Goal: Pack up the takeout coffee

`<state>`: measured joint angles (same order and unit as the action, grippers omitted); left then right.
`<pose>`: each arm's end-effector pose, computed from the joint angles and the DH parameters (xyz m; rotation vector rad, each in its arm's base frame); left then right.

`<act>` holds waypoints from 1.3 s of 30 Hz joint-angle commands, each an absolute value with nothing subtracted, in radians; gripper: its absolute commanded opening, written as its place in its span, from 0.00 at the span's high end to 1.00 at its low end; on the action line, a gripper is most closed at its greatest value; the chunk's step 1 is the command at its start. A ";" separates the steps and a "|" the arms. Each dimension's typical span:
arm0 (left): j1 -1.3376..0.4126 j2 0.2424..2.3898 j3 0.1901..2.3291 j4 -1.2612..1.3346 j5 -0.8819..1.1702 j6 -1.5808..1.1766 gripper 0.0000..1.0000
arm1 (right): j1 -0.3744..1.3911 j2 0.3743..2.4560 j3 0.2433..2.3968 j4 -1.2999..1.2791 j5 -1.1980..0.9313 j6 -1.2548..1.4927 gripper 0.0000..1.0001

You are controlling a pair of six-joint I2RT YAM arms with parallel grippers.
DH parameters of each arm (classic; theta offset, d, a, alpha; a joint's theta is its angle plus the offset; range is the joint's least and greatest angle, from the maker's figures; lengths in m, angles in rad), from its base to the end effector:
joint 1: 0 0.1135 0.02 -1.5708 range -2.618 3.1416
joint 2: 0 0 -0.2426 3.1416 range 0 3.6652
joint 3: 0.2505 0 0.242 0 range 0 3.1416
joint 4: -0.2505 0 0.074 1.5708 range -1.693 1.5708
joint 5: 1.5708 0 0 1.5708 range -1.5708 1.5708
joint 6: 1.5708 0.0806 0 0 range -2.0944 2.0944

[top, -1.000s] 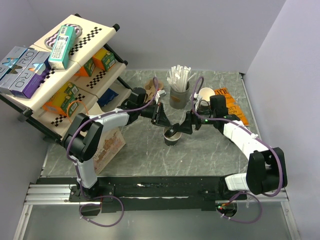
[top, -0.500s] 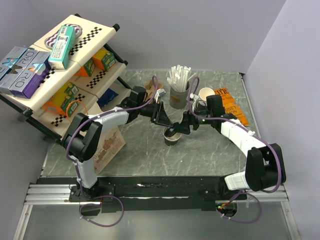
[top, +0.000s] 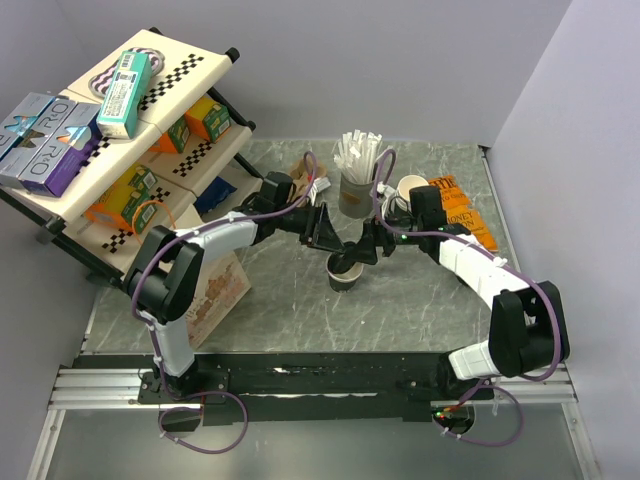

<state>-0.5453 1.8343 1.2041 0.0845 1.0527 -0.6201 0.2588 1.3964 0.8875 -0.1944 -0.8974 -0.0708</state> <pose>0.3102 -0.2701 0.1989 0.6396 2.2361 -1.7570 0.2803 0.1394 0.2102 -0.8172 2.0213 1.1125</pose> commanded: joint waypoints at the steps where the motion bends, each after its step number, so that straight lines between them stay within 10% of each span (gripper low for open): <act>1: -0.538 1.801 1.270 0.022 0.983 -0.542 0.45 | 0.270 1.408 0.931 -0.158 -0.897 -0.061 0.12; 39: -0.543 1.789 1.298 -0.095 0.882 -0.411 0.44 | 0.284 1.454 0.977 -0.235 -0.848 -0.084 0.14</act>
<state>-0.5415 1.8275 1.2686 -0.0959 0.8516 -0.4305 0.2733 1.4719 0.9360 -0.2180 -0.8597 -0.0689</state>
